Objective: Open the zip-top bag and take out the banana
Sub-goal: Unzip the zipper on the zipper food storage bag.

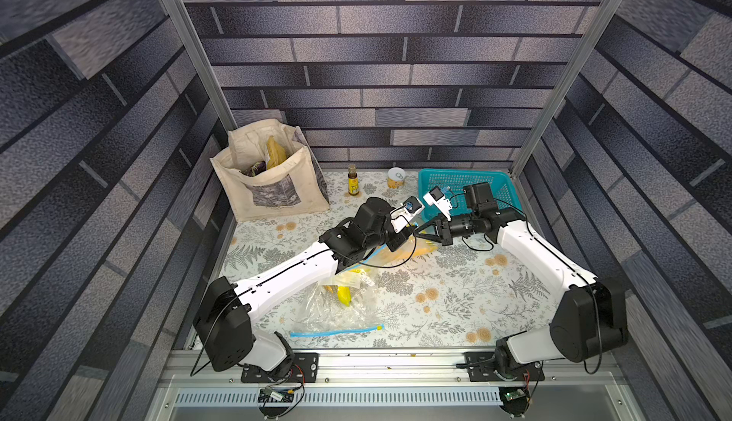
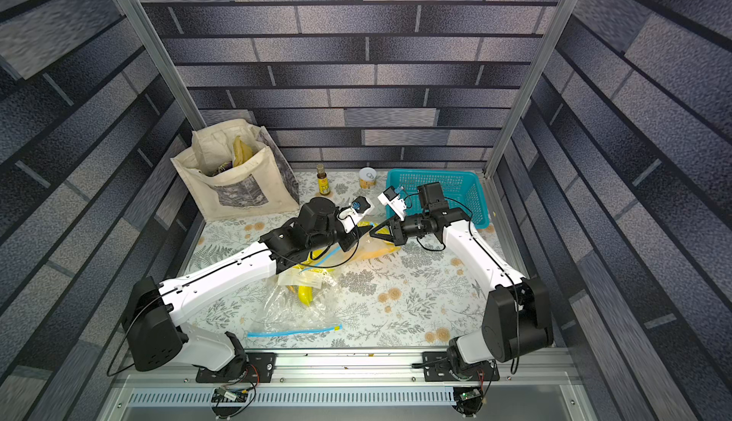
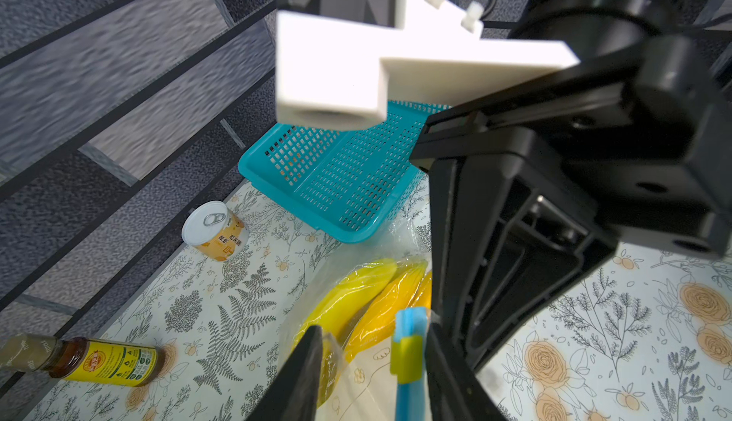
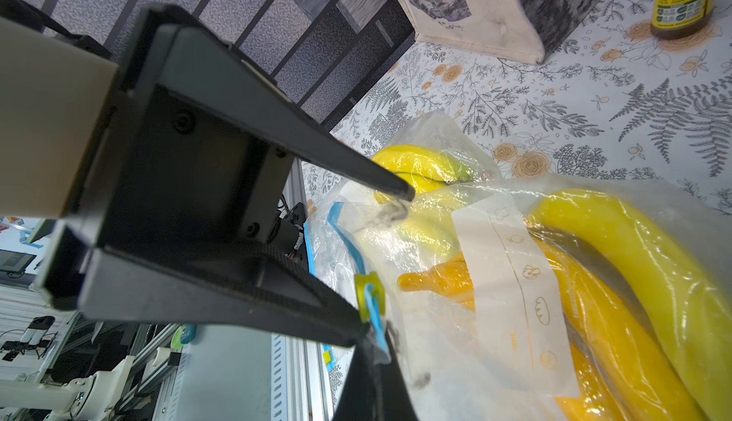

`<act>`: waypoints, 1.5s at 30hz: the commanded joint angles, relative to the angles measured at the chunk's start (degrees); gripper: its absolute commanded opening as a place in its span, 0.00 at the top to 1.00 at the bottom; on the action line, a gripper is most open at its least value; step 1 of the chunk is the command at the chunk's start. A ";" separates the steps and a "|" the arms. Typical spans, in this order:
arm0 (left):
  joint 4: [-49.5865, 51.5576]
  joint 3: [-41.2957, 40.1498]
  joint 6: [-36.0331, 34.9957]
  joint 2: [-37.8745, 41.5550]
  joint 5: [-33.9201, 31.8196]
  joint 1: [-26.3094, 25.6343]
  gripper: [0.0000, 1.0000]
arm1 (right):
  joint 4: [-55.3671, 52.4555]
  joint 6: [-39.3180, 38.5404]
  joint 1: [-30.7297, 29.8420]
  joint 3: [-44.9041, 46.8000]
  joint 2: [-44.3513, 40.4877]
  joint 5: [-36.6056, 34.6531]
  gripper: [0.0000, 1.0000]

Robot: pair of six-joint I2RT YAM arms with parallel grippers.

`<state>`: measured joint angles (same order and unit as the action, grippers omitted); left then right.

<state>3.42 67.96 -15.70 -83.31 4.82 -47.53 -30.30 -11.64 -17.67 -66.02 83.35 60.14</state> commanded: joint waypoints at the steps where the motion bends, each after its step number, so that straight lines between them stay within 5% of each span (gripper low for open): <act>1: 0.95 0.84 0.10 -0.41 2.21 0.48 0.55 | -1.19 -0.37 -0.41 -1.56 0.21 2.17 1.00; 33: 1.54 1.07 3.16 -0.43 6.43 1.39 0.87 | 2.09 0.53 -0.43 0.54 -2.07 -1.31 1.00; 45: 1.09 -1.72 4.62 2.75 7.40 1.39 0.86 | 12.59 8.07 -0.34 4.37 -5.95 -9.35 1.00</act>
<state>3.62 67.88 -12.86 -83.48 10.76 -46.41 -23.75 -6.94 -18.04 -63.07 79.61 53.49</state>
